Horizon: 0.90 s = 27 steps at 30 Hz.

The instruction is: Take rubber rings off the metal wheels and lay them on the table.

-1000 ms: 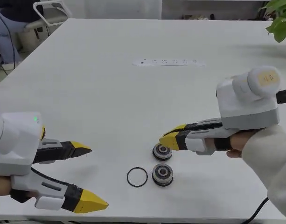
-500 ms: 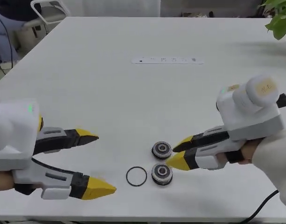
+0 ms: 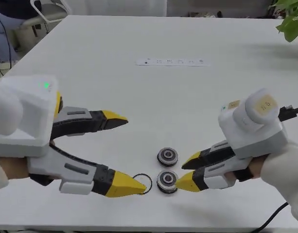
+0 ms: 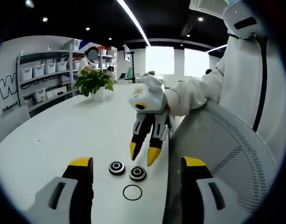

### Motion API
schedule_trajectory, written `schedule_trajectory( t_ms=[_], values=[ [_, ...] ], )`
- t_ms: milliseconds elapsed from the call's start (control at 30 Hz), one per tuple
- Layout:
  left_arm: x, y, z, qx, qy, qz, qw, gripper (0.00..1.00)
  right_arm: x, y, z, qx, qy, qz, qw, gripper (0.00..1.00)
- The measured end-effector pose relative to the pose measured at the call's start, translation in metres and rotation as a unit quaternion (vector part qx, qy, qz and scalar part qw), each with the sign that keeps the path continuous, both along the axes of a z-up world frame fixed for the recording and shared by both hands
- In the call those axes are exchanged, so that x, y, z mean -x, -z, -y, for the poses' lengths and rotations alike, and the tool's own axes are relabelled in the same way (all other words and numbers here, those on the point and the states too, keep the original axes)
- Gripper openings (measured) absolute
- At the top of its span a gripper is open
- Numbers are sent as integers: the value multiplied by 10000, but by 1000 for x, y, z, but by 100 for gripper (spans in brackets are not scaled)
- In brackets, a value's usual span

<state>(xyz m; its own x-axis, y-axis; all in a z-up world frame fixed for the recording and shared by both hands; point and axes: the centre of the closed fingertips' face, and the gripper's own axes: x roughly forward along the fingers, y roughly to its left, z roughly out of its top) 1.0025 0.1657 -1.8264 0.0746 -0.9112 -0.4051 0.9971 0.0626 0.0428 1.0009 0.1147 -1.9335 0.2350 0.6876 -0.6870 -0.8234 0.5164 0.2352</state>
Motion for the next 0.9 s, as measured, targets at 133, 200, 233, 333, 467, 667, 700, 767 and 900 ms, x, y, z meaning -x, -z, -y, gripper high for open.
schedule_trajectory(
  t_ms=[133,200,233,333,467,667,700,767,900],
  values=[
    [-2,-2,18,-21,138,66,9999,74,1,4,0,88,-78,23,9999,27],
    [-3,1,25,-20,160,47,9999,75,0,7,0,178,-146,107,9997,26],
    [-3,5,29,-64,214,51,9997,74,1,8,0,214,-175,116,9996,26],
    [-3,16,37,-198,292,100,9993,70,1,9,0,213,-197,108,9995,26],
    [-10,35,45,-326,225,155,9991,69,0,12,0,245,-188,125,9994,26],
    [-17,54,45,-317,31,218,9993,67,1,19,-2,318,-267,144,9990,27],
    [-16,58,44,-315,29,184,9993,65,1,20,-3,337,-303,161,9988,27],
    [-14,64,44,-345,72,175,9992,61,2,21,-4,360,-354,166,9986,27],
    [-10,75,46,-440,144,82,9989,54,3,22,-5,408,-413,204,9981,27]
  ],
)
